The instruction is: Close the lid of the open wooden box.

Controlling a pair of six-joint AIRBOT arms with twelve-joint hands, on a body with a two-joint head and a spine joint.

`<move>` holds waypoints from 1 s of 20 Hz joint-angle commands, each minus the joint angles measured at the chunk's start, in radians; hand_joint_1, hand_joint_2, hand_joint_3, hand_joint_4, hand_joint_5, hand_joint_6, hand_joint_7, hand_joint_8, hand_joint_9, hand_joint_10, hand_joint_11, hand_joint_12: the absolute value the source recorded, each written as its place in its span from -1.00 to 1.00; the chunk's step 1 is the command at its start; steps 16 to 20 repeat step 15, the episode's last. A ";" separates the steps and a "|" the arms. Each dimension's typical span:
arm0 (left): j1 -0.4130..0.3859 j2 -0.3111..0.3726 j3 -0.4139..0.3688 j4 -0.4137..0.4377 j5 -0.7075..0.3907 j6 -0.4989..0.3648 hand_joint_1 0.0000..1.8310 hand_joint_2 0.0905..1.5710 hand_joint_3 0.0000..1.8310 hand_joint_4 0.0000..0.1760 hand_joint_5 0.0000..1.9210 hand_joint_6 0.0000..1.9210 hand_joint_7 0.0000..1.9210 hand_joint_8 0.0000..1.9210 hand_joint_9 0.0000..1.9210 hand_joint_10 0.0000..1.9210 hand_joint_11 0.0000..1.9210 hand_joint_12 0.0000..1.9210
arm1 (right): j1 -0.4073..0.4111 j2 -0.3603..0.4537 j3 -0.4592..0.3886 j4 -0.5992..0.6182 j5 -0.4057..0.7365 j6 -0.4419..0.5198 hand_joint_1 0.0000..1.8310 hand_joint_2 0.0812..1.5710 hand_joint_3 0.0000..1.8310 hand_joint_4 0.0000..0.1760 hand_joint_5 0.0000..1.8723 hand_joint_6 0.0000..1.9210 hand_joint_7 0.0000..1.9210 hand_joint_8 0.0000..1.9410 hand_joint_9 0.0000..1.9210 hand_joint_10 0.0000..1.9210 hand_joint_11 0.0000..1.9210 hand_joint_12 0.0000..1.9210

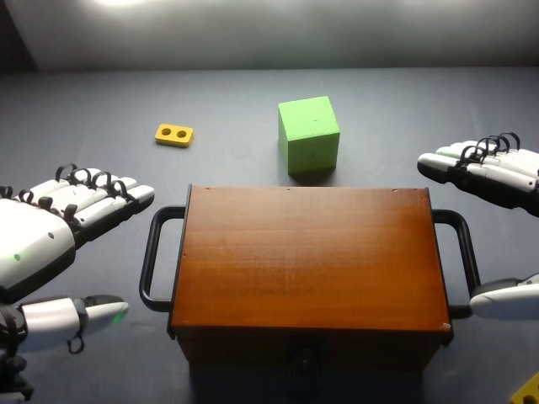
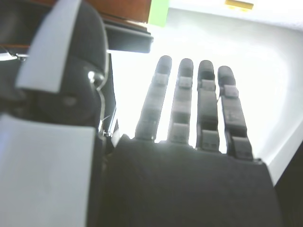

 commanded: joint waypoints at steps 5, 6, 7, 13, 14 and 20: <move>-0.007 0.019 -0.001 -0.044 -0.260 -0.007 -0.46 0.55 -1.00 -1.00 -0.98 -0.99 -1.00 -1.00 -1.00 -1.00 -1.00 -1.00 | 0.002 0.029 -0.008 0.073 0.210 0.007 -0.54 0.30 -0.98 0.69 -1.00 -1.00 -1.00 -1.00 -1.00 -1.00 -1.00 -1.00; -0.013 0.020 -0.001 -0.050 -0.300 -0.007 -0.48 0.57 -1.00 -1.00 -0.99 -1.00 -1.00 -1.00 -1.00 -1.00 -1.00 -1.00 | 0.002 0.031 -0.008 0.089 0.245 0.007 -0.60 0.32 -0.98 0.82 -1.00 -1.00 -1.00 -1.00 -1.00 -1.00 -1.00 -1.00; -0.019 0.020 -0.001 -0.055 -0.331 -0.007 -0.42 0.58 -1.00 -1.00 -1.00 -1.00 -1.00 -1.00 -1.00 -1.00 -1.00 -1.00 | 0.002 0.033 -0.008 0.103 0.272 0.007 -0.64 0.36 -0.97 0.96 -1.00 -1.00 -1.00 -1.00 -1.00 -1.00 -1.00 -1.00; -0.050 0.020 -0.002 -0.066 -0.536 -0.027 -0.55 0.52 -1.00 -0.74 -1.00 -1.00 -1.00 -1.00 -1.00 -1.00 -1.00 -1.00 | 0.002 0.039 -0.008 0.169 0.454 0.007 -0.61 0.46 -0.99 0.10 -0.98 -0.99 -0.97 -0.99 -0.97 -0.99 -0.94 -0.98; -0.053 0.020 -0.002 -0.066 -0.572 -0.037 -0.57 0.54 -1.00 -1.00 -0.97 -0.99 -1.00 -1.00 -1.00 -1.00 -1.00 -1.00 | 0.002 0.041 -0.011 0.173 0.486 0.007 -0.60 0.46 -1.00 0.06 -0.96 -1.00 -0.92 -0.99 -0.92 -0.99 -0.91 -0.97; -0.055 0.020 -0.002 -0.064 -0.596 -0.044 -0.44 0.56 -1.00 -1.00 -0.98 -0.99 -1.00 -1.00 -1.00 -1.00 -1.00 -1.00 | 0.002 0.044 -0.014 0.178 0.512 0.007 -0.52 0.51 -0.99 -0.07 -0.91 -0.98 -0.89 -0.99 -0.90 -0.99 -0.87 -0.96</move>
